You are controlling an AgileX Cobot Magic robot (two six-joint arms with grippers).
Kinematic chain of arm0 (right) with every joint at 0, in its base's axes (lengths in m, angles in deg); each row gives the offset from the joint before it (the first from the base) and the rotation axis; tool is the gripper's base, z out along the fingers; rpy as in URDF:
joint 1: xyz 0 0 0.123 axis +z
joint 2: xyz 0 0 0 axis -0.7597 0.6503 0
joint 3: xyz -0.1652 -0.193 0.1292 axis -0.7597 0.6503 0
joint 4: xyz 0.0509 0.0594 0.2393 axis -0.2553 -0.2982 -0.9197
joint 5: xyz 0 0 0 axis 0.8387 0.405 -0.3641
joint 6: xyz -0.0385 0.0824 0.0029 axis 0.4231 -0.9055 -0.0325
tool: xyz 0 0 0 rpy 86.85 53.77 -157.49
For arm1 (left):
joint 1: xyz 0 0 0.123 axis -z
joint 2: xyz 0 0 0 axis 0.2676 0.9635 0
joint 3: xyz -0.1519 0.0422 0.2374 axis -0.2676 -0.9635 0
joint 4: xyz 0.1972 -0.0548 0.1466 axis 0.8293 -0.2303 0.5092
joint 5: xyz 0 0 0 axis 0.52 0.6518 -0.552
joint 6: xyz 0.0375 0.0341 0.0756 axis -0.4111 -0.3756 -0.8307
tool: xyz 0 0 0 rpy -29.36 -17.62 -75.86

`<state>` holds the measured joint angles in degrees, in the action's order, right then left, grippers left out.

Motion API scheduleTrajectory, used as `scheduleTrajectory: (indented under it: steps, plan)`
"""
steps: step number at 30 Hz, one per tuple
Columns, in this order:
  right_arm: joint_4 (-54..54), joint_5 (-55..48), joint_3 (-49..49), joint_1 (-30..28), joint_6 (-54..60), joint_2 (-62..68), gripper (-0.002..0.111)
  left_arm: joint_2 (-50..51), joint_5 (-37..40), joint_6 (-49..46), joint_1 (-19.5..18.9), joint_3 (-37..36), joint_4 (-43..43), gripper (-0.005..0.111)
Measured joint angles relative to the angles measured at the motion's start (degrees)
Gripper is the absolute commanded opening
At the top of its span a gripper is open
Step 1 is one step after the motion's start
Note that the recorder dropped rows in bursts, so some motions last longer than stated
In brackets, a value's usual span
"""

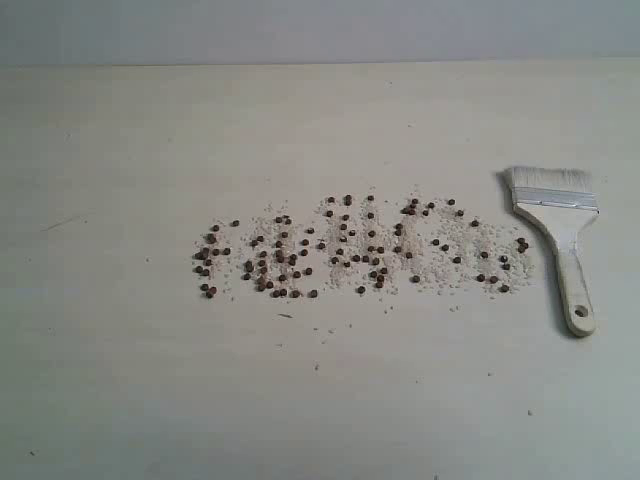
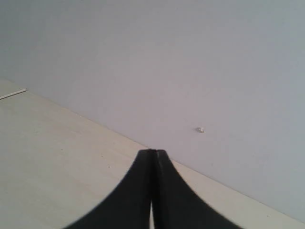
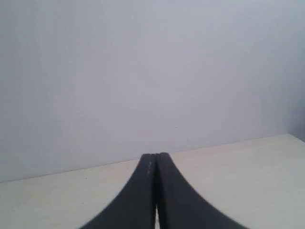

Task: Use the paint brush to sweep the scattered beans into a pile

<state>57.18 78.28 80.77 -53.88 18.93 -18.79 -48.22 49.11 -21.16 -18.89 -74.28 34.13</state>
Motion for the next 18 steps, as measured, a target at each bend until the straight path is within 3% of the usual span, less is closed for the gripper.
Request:
scheduleTrajectory:
  steps: [10, 14, 18]
  plan:
    - [-1.0, 9.7, 0.0, 0.0, -3.3, 0.0, 0.000, 0.0, 0.0, 0.0, 0.0, 0.0, 0.0, 0.000]
    - [-1.2, 10.4, 0.0, 0.0, -9.3, 0.0, 0.000, 0.0, 0.0, 0.0, 0.0, 0.0, 0.0, 0.000]
    - [-1.4, 11.8, 0.0, 0.0, -22.3, 0.0, 0.000, 0.0, 0.0, 0.0, 0.0, 0.0, 0.0, 0.000]
